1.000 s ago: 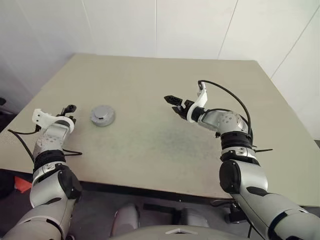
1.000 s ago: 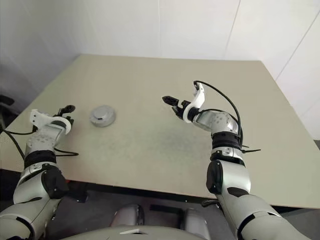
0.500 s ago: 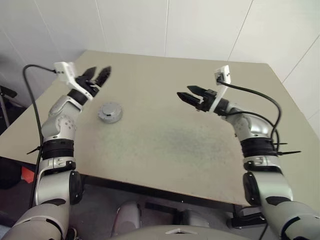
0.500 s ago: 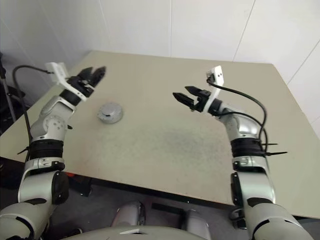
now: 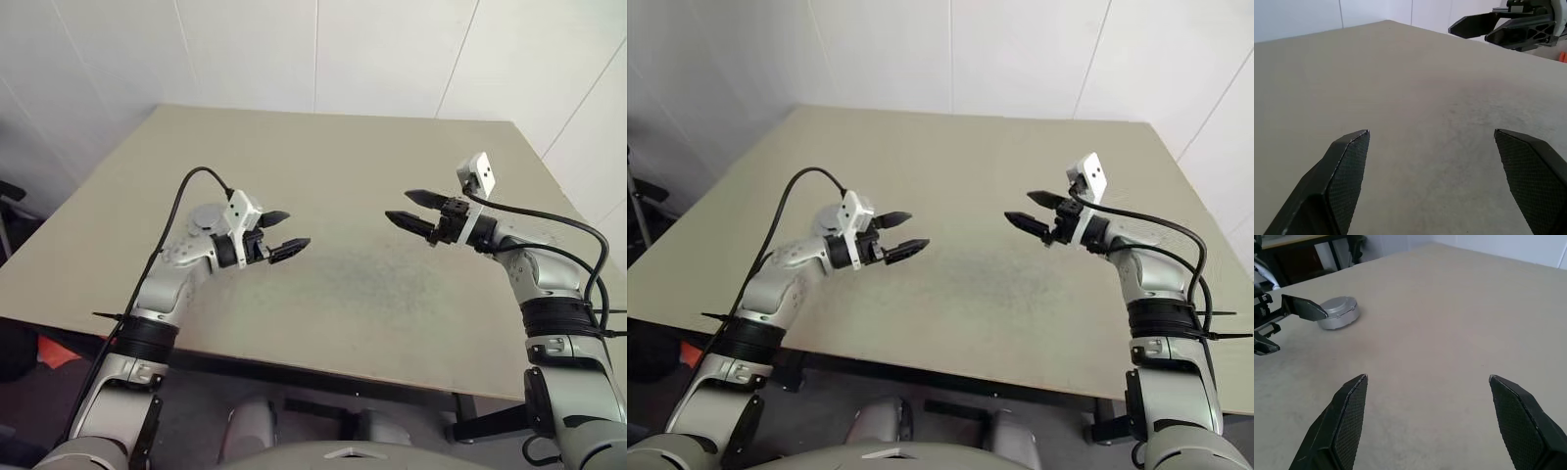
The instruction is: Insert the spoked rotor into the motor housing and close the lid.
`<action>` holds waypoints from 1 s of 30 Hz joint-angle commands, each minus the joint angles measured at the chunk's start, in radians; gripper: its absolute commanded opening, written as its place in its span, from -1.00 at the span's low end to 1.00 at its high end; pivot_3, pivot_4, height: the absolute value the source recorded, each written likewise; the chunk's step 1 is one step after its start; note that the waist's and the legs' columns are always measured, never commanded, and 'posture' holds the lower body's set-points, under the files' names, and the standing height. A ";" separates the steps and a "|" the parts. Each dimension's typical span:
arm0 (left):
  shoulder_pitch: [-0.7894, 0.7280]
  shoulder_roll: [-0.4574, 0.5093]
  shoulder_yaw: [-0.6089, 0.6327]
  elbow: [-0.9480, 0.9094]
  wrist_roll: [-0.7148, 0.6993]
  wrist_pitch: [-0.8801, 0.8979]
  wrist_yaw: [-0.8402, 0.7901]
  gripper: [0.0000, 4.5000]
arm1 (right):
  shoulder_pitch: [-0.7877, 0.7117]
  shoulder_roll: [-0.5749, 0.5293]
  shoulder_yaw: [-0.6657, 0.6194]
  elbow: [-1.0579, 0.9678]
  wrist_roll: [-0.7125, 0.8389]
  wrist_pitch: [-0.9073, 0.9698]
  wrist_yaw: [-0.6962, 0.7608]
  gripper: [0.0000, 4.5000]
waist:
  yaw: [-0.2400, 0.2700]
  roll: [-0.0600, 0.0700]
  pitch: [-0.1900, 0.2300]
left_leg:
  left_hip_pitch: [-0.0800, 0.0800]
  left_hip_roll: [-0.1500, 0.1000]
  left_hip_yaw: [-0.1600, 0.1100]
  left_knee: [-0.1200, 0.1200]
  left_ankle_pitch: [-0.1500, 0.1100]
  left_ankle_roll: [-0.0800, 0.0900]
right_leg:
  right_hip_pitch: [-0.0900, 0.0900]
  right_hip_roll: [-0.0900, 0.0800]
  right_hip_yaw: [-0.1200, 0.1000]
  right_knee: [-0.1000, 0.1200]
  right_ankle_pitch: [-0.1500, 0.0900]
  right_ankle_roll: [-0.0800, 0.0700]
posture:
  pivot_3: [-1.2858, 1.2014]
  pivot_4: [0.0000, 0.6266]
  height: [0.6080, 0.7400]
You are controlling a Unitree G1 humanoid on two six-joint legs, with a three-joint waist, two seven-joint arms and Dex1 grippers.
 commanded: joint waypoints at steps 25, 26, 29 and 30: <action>0.000 -0.057 0.057 -0.024 0.035 -0.027 0.078 0.92 | -0.090 0.004 0.065 0.164 -0.149 -0.173 -0.023 1.00 | -0.007 0.000 0.000 | -0.003 0.000 0.001 0.003 -0.005 0.011 | 0.001 -0.001 0.000 -0.001 0.001 0.000 | 0.03 -1.00 1.00; 0.002 -0.055 0.060 -0.024 0.035 -0.027 0.079 0.92 | -0.089 0.003 0.068 0.164 -0.153 -0.173 -0.027 1.00 | -0.007 0.000 0.000 | -0.003 0.000 0.001 0.003 -0.005 0.011 | 0.001 -0.001 0.000 -0.001 0.001 0.000 | 0.03 -1.00 1.00; 0.002 -0.054 0.064 -0.019 0.038 -0.031 0.081 0.92 | -0.092 0.002 0.061 0.169 -0.154 -0.171 -0.040 1.00 | -0.007 0.000 0.000 | -0.003 0.000 0.001 0.003 -0.005 0.011 | 0.001 -0.001 0.000 -0.001 0.001 0.000 | 0.03 -1.00 1.00; 0.001 -0.054 0.064 -0.017 0.040 -0.032 0.082 0.92 | -0.093 0.001 0.058 0.170 -0.154 -0.170 -0.042 1.00 | -0.007 0.000 0.000 | -0.003 0.000 0.001 0.003 -0.005 0.011 | 0.001 -0.001 0.000 -0.001 0.001 0.000 | 0.03 -1.00 1.00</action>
